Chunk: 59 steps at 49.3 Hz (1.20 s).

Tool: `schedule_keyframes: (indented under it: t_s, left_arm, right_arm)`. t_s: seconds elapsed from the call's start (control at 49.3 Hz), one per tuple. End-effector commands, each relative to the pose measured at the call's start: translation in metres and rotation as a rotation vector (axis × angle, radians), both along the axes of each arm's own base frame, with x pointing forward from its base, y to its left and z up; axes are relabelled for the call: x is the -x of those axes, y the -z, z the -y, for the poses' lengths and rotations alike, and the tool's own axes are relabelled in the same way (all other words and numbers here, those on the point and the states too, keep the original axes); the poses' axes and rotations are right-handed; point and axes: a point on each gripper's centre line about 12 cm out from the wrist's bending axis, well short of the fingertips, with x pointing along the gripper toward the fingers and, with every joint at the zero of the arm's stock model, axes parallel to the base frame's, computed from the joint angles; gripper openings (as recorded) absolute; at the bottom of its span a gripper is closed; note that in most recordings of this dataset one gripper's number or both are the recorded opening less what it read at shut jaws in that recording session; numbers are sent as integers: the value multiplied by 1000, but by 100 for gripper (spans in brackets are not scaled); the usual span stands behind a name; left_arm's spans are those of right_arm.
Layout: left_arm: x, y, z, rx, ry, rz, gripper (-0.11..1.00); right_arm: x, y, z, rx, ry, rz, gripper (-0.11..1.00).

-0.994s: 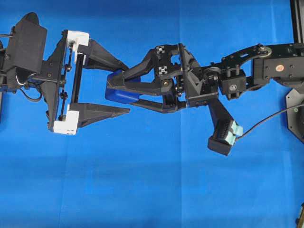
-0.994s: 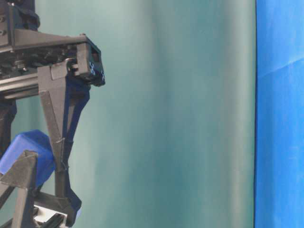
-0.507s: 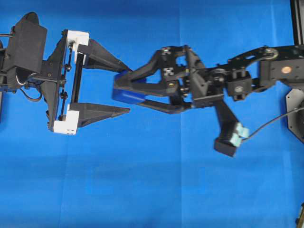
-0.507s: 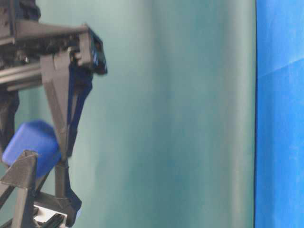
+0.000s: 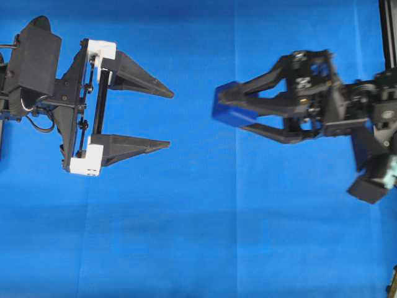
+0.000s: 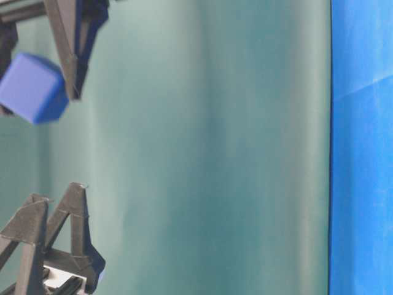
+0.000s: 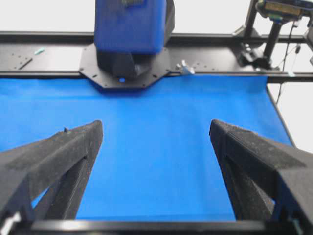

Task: Handover the blue block to the right arm after grasping it with the left arm, then place it in the designated position.
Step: 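Pull the cube away from the left gripper with the right gripper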

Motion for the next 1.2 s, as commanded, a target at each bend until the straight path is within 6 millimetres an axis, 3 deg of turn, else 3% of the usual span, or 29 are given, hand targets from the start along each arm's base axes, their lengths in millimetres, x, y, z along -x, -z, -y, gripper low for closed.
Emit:
schedule_keyframes:
  t_s: [0.0, 0.426, 0.629, 0.912, 1.176]
  left_arm:
    - [8, -19, -2, 1, -3, 60, 93]
    - [8, -19, -2, 1, -3, 60, 93]
    - [8, -19, -2, 1, -3, 60, 93]
    - [8, -18, -2, -1, -2, 58, 93]
    - [8, -18, -1, -4, -2, 54, 93]
  right_arm:
    - [6, -9, -1, -17, 7, 19, 56]
    - [2, -8, -3, -110, 6, 7, 56]
    - [2, -12, -3, -364, 22, -6, 56]
    - [3, -18, 1, -867, 83, -46, 56]
    - [5, -13, 6, -1143, 170, -98, 56]
